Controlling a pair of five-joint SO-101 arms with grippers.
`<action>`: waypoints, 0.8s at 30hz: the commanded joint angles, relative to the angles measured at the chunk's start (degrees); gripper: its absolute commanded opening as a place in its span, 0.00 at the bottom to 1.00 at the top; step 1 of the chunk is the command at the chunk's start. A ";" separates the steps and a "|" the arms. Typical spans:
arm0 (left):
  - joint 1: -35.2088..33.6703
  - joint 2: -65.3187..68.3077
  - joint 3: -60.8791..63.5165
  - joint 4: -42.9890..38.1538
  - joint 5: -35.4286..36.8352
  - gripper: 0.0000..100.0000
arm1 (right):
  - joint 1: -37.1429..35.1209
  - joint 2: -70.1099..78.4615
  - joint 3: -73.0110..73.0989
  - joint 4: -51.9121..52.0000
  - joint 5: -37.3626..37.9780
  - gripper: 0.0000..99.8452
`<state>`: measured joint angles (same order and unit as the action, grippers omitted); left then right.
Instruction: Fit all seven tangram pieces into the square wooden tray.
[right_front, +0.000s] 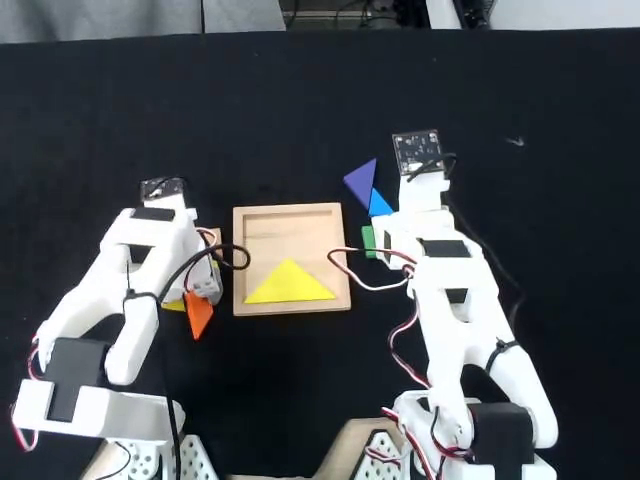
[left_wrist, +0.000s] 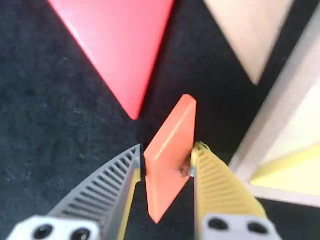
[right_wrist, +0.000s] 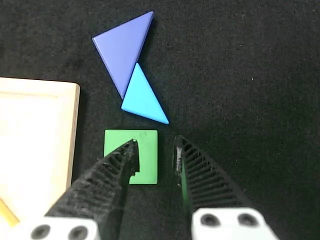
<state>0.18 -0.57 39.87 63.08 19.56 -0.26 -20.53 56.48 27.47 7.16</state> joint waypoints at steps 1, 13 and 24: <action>2.42 -1.49 -8.31 6.59 0.00 0.17 | 0.70 -0.04 -0.22 -1.32 0.09 0.13; 14.81 -1.41 -11.12 7.82 3.52 0.17 | 0.70 -0.04 -0.22 -1.41 0.09 0.13; 2.24 -1.49 -10.24 8.44 -7.03 0.17 | 0.70 -0.04 -0.22 -1.32 0.09 0.13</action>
<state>8.00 -0.48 31.96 70.73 20.35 -0.26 -20.53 56.48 27.47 7.16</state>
